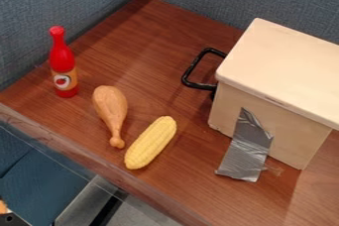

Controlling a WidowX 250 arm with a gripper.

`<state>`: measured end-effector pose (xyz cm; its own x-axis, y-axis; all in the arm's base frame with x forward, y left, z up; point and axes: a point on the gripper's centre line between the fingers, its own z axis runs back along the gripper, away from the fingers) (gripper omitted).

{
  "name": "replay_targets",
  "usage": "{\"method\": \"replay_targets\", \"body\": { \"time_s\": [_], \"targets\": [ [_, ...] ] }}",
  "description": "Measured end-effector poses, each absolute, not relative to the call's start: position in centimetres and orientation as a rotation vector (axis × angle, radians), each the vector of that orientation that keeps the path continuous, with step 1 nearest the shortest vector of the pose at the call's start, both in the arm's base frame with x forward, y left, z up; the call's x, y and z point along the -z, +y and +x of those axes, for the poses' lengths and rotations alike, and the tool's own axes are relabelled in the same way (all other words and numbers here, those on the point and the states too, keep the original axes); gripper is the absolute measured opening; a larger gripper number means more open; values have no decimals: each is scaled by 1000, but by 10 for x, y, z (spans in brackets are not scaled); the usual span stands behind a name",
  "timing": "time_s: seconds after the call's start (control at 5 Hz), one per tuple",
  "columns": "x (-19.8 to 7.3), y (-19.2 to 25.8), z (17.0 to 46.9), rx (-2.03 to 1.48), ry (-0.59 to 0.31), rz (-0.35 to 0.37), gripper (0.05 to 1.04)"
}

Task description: Opens the drawer

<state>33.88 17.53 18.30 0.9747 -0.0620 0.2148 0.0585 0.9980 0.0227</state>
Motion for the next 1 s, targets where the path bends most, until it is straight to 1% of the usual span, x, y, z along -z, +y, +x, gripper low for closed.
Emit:
{"method": "replay_targets", "body": {
  "time_s": [0.2, 0.4, 0.8, 1.0],
  "targets": [
    [-166, 175, 339, 52, -177, -9, 1000],
    [-155, 163, 342, 60, -157, -18, 1000],
    [-136, 134, 351, 98, -147, -42, 1000],
    [-127, 108, 360, 133, -140, -59, 1000]
  ]
}}
